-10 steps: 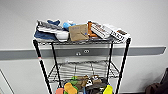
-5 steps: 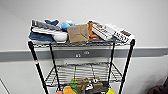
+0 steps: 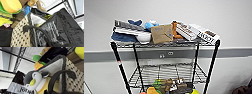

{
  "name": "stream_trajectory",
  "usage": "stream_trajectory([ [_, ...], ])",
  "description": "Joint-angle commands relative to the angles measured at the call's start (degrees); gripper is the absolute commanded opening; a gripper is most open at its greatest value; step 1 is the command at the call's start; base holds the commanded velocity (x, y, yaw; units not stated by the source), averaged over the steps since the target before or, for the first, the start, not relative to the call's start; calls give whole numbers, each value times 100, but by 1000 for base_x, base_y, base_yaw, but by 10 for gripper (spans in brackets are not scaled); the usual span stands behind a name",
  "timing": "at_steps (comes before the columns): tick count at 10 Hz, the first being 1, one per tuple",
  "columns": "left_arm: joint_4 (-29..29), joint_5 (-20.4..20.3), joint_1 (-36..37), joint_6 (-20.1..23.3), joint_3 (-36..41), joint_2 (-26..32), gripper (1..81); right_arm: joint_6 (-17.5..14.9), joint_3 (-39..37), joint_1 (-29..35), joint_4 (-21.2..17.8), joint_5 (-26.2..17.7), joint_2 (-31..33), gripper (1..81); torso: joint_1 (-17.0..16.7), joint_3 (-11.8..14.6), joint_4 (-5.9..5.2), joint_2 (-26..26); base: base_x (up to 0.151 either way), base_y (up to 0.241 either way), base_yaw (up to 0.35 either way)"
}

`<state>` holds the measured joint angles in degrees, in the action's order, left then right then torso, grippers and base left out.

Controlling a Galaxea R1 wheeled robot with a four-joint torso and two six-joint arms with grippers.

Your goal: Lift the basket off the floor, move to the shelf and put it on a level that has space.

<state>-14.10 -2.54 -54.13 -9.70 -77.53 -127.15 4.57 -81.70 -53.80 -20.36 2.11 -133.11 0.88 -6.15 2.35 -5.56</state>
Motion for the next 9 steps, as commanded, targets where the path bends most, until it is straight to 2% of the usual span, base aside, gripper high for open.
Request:
stream_trajectory([
  [1,83,-89,794,-5,572,92,10,61,568,760,93,-105,80,10,0,0,0,0,0,0,0],
  [9,242,-107,1330,-14,2013,822,10,105,2080,1445,164,-114,941,10,0,0,0,0,0,0,0],
])
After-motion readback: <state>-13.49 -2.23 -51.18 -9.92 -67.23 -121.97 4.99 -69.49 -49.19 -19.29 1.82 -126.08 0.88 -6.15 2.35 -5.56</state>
